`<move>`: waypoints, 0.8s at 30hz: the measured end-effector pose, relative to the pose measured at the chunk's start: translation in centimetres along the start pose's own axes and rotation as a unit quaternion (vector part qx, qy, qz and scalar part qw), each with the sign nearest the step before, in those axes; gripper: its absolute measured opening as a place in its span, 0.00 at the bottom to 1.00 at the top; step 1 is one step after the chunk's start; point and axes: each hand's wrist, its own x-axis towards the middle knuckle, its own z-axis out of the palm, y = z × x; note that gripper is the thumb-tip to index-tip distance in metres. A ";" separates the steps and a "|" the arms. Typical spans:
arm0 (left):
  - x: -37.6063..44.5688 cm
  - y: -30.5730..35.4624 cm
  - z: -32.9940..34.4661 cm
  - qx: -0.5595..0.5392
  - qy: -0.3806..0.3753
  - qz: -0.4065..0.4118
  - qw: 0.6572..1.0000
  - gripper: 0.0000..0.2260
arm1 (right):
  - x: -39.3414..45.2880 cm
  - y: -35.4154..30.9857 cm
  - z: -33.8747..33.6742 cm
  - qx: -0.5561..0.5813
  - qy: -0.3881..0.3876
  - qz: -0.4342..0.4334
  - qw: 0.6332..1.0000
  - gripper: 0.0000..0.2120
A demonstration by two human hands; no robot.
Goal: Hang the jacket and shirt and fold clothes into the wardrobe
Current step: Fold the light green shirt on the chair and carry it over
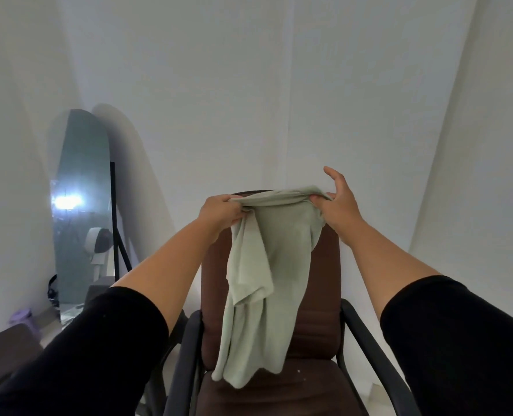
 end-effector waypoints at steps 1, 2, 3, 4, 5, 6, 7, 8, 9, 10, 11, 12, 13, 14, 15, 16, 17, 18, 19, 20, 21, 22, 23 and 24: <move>-0.1 -0.2 -0.2 0.032 -0.007 0.026 0.999 0.14 | -0.2 0.0 -0.2 0.004 0.001 -0.001 1.000 0.29; -0.4 -0.5 -0.3 0.074 -0.009 0.060 0.995 0.15 | -0.4 0.0 -0.4 0.007 0.002 -0.003 1.000 0.28; -0.8 -0.7 -0.4 0.123 -0.005 0.096 0.988 0.16 | -0.7 -0.2 -0.6 0.010 0.002 -0.009 1.000 0.28; -1.0 -0.9 -0.4 0.171 0.007 0.136 0.976 0.16 | -1.1 -0.3 -0.7 0.011 0.000 -0.015 1.000 0.28; -1.3 -1.0 -0.3 0.216 0.033 0.173 0.960 0.15 | -1.5 -0.6 -0.9 0.012 -0.005 -0.023 1.000 0.28; -1.5 -1.0 -0.3 0.257 0.065 0.207 0.942 0.14 | -1.8 -0.9 -1.0 0.013 -0.010 -0.027 0.999 0.29; -1.9 -0.8 -0.3 0.300 0.096 0.230 0.921 0.11 | -2.2 -1.2 -1.2 0.015 -0.014 -0.029 0.999 0.29; -2.2 -0.7 -0.4 0.346 0.123 0.252 0.895 0.09 | -2.6 -1.6 -1.4 0.018 -0.017 -0.029 0.999 0.29; -2.5 -0.7 -0.6 0.381 0.146 0.279 0.869 0.07 | -2.9 -2.0 -1.5 0.022 -0.017 -0.028 0.999 0.29; -2.7 -0.7 -0.8 0.392 0.162 0.316 0.849 0.05 | -3.3 -2.4 -1.7 0.025 -0.015 -0.030 0.999 0.30; -2.9 -0.8 -1.1 0.381 0.167 0.355 0.838 0.04 | -3.6 -2.7 -1.9 0.025 -0.013 -0.032 0.999 0.30; -3.1 -0.7 -1.5 0.360 0.165 0.394 0.830 0.03 | -3.9 -2.9 -2.1 0.022 -0.012 -0.033 0.999 0.30; -3.6 -0.5 -1.7 0.338 0.145 0.423 0.828 0.03 | -4.4 -3.2 -2.3 0.023 -0.009 -0.034 0.999 0.29; -4.2 -0.1 -2.0 0.321 0.111 0.437 0.833 0.03 | -4.8 -3.4 -2.5 0.027 -0.005 -0.033 0.999 0.29; -4.9 0.2 -2.1 0.308 0.082 0.431 0.844 0.05 | -5.3 -3.6 -2.7 0.034 0.001 -0.032 0.999 0.29; -5.6 0.4 -2.2 0.298 0.055 0.423 0.854 0.07 | -5.7 -3.7 -2.9 0.040 0.008 -0.030 0.999 0.29; -6.4 0.7 -2.1 0.298 0.035 0.422 0.855 0.09 | -6.1 -3.7 -3.1 0.044 0.014 -0.028 0.999 0.28; -7.1 0.8 -2.0 0.309 0.020 0.430 0.848 0.09 | -6.6 -3.7 -3.3 0.043 0.018 -0.024 0.999 0.28; -7.7 0.8 -1.9 0.336 0.000 0.425 0.841 0.09 | -7.0 -3.7 -3.5 0.043 0.021 -0.023 0.999 0.28; -8.2 0.8 -1.9 0.369 -0.023 0.405 0.836 0.10 | -7.4 -3.7 -3.7 0.042 0.022 -0.023 0.999 0.28; -8.6 0.9 -1.9 0.414 -0.042 0.375 0.828 0.13 | -7.9 -3.8 -3.9 0.043 0.021 -0.022 0.999 0.28; -9.0 0.9 -1.9 0.442 -0.058 0.348 0.824 0.14 | -8.3 -3.7 -4.0 0.041 0.017 -0.020 0.999 0.28; -9.5 0.9 -2.0 0.450 -0.070 0.330 0.827 0.12 | -8.8 -3.8 -4.2 0.039 0.013 -0.020 0.999 0.28; -9.8 0.9 -2.0 0.446 -0.079 0.326 0.830 0.10 | -9.3 -3.8 -4.3 0.034 0.005 -0.020 0.999 0.27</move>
